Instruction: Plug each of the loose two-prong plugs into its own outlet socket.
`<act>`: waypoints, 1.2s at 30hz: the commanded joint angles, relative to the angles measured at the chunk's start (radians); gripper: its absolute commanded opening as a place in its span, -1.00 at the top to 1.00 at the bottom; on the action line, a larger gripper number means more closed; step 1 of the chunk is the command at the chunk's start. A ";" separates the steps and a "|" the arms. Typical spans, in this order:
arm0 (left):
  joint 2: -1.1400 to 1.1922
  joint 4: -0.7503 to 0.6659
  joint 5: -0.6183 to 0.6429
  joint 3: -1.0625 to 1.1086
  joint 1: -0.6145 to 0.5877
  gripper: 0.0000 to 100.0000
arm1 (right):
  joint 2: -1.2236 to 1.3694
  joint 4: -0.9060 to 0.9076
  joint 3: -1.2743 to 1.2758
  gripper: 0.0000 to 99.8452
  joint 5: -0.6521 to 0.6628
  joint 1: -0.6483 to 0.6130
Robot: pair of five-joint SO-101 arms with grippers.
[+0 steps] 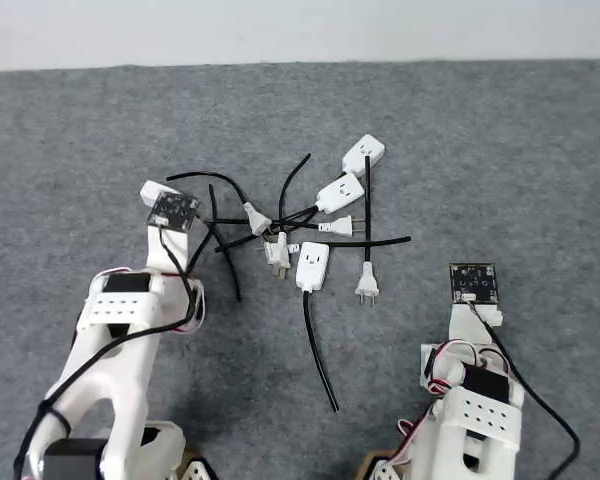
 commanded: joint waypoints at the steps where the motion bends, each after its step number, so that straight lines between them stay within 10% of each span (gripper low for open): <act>1: -0.115 0.091 -0.041 -0.058 -0.006 0.53 | -0.018 0.002 -0.014 0.98 0.014 0.005; 36: -0.187 -0.015 -0.302 0.117 -0.115 0.52 | -0.018 0.002 -0.014 0.98 0.008 0.010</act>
